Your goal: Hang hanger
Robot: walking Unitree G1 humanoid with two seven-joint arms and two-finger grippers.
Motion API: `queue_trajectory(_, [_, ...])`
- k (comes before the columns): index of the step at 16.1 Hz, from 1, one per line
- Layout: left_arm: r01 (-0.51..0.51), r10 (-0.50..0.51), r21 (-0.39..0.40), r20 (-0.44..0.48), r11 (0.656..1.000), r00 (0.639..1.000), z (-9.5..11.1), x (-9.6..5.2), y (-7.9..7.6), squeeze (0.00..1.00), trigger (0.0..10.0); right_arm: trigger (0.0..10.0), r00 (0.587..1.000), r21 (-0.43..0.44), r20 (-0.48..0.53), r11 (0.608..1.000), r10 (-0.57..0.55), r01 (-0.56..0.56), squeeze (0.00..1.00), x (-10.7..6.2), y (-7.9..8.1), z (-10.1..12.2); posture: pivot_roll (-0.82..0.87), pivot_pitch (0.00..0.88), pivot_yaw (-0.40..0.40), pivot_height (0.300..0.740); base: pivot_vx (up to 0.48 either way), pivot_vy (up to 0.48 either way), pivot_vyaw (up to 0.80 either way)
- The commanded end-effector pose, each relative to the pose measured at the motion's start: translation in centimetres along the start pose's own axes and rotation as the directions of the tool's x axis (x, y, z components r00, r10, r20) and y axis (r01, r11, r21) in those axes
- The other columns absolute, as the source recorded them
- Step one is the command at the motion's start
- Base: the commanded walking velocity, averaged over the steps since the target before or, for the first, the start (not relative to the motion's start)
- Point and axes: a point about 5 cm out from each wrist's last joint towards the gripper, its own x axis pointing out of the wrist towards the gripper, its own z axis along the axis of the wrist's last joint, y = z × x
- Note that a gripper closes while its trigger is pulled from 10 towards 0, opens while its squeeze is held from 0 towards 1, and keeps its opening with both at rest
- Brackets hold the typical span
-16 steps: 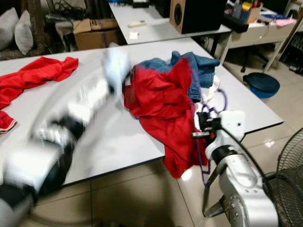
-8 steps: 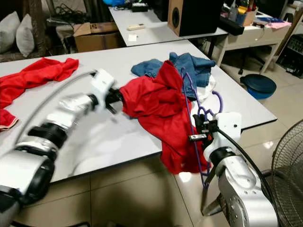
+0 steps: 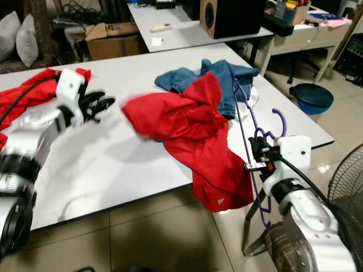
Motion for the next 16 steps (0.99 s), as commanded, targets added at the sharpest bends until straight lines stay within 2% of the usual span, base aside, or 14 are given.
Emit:
queue_trajectory(1, [0.016, -0.016, -0.002, 0.008, 1.000, 1.000, 0.6, -0.3, 0.0, 0.00, 10.0, 10.0, 0.999, -0.012, 0.041, 1.000, -0.010, 0.011, 0.00, -0.5, -0.4, 0.9, -0.08, 0.000, 0.089, 0.740, 0.000, 0.000, 0.00])
queue_trajectory(3, [0.016, -0.018, 0.024, 0.086, 1.000, 0.996, 1.1, -1.7, -1.5, 0.00, 10.0, 10.0, 0.991, -0.005, 0.109, 0.997, -0.072, 0.073, 0.00, -1.5, -1.2, 2.3, -0.08, 0.000, 0.093, 0.740, 0.000, 0.000, 0.00])
queue_trajectory(4, [0.013, -0.015, 0.022, 0.097, 1.000, 0.995, 1.3, -1.8, -1.7, 0.00, 10.0, 10.0, 0.990, -0.003, 0.118, 0.997, -0.082, 0.083, 0.00, -1.5, -1.3, 2.5, -0.08, 0.000, 0.094, 0.740, 0.000, 0.000, 0.00])
queue_trajectory(6, [-0.091, 0.101, -0.072, 0.155, 0.993, 0.983, 2.4, -0.9, -2.9, 0.00, 10.0, 10.0, 0.986, 0.040, 0.155, 0.997, -0.068, 0.063, 0.00, -0.9, -0.4, 3.3, -0.08, 0.000, 0.092, 0.740, 0.000, 0.000, 0.00])
queue_trajectory(8, [-0.127, 0.132, -0.041, 0.164, 0.991, 0.977, 2.4, -0.5, -3.9, 0.00, 10.0, 10.0, 0.991, 0.054, 0.131, 0.998, -0.035, 0.029, 0.00, -0.4, 0.6, 2.7, -0.08, 0.000, 0.097, 0.740, 0.000, 0.000, 0.00])
queue_trajectory(9, [-0.138, 0.142, -0.036, 0.160, 0.990, 0.977, 2.2, -0.3, -4.9, 0.00, 10.0, 10.0, 0.995, 0.060, 0.097, 0.998, -0.010, 0.004, 0.00, -0.1, 1.5, 1.9, -0.08, 0.000, 0.100, 0.740, 0.000, 0.000, 0.00])
queue_trajectory(12, [-0.108, 0.111, -0.030, 0.120, 0.994, 0.987, 0.9, -0.5, -7.3, 0.00, 10.0, 10.0, 0.999, 0.089, 0.044, 0.996, -0.002, -0.002, 0.00, 0.4, 3.0, 0.6, -0.07, 0.000, 0.098, 0.740, 0.000, 0.106, 0.00])
queue_trajectory(16, [-0.124, 0.126, -0.026, 0.113, 0.992, 0.986, 0.7, -0.8, -8.3, 0.00, 10.0, 10.0, 0.998, 0.124, 0.054, 0.992, -0.024, 0.017, 0.00, 1.2, 4.0, 0.6, -0.06, 0.000, 0.082, 0.740, 0.000, 0.405, 0.00])
